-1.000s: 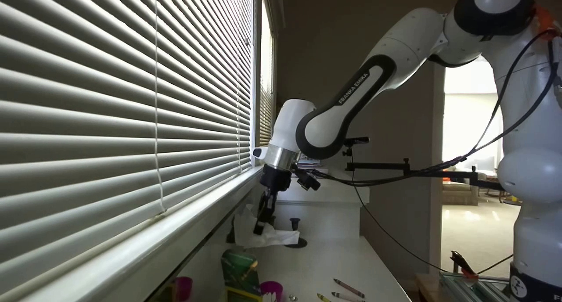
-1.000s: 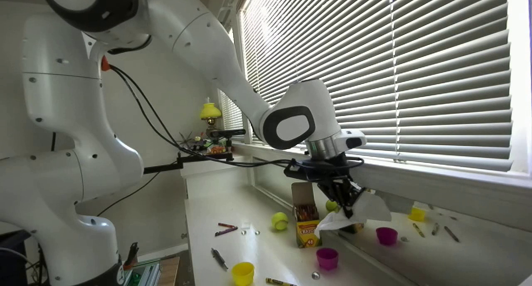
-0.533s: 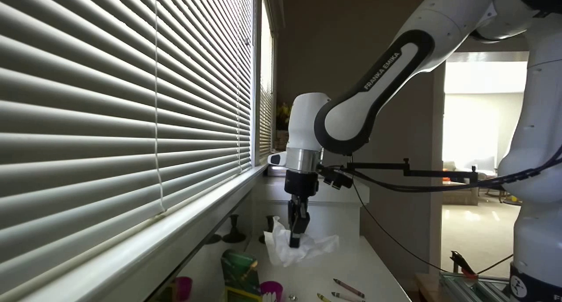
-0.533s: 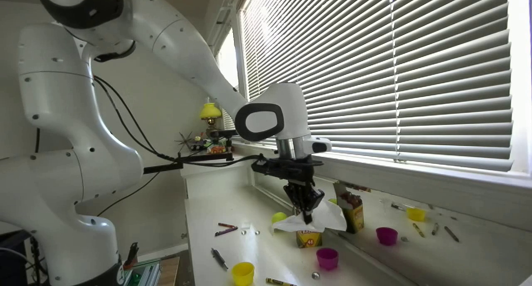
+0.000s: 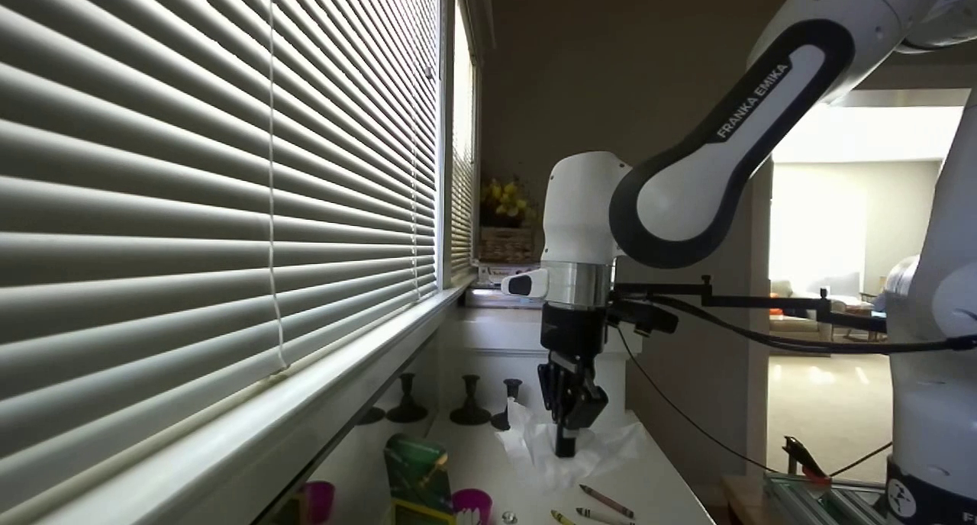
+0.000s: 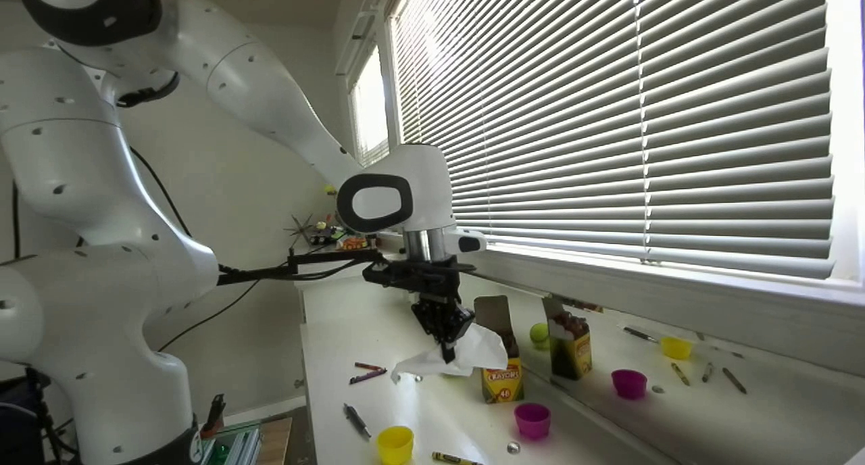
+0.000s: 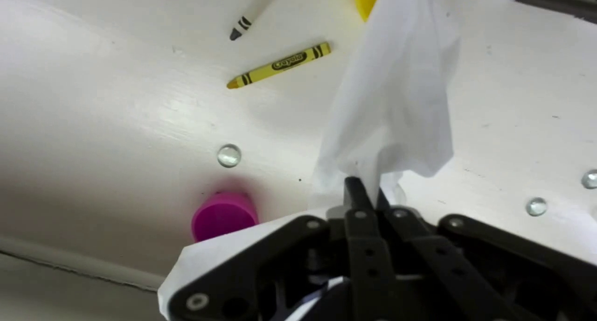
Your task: Use the napkin to wipe the reflective part below the window
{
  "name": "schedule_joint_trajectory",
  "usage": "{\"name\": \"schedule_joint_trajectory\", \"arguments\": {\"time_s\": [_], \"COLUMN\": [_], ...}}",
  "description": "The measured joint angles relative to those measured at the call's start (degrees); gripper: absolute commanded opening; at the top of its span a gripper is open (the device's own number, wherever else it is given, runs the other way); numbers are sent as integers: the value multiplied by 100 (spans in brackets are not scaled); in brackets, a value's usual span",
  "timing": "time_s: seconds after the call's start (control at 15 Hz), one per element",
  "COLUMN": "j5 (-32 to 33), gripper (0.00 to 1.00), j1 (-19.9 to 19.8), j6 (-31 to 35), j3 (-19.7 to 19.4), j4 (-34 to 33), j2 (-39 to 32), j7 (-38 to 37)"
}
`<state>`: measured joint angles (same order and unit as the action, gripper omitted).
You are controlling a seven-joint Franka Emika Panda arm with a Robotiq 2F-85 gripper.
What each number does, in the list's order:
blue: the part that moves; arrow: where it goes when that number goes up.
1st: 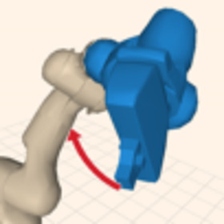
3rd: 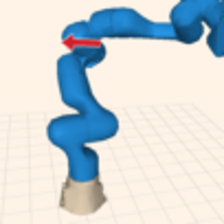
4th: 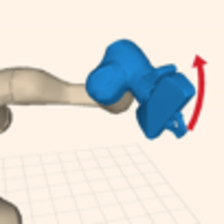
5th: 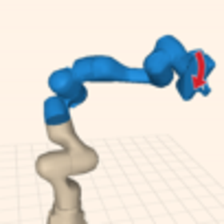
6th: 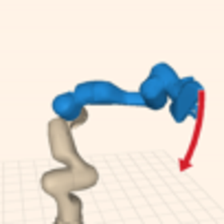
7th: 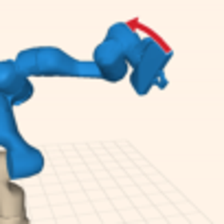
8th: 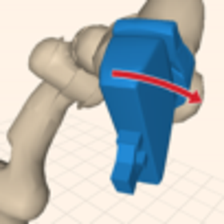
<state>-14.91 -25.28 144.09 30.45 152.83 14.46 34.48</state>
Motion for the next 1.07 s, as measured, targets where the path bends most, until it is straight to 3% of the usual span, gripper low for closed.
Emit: {"name": "schedule_joint_trajectory", "arguments": {"time_s": [0.33,0.53,0.73,1.07], "j5": [-52,-77,-89,-76], "gripper": [0,0,0,0], "j1": [2182,2953,3331,3444], "j6": [877,1126,1200,1428], "j3": [-1885,-2572,-2870,-2878], "j4": [554,555,554,537], "j2": [-93,-301,-542,-1019], "j7": [363,626,804,828]}}
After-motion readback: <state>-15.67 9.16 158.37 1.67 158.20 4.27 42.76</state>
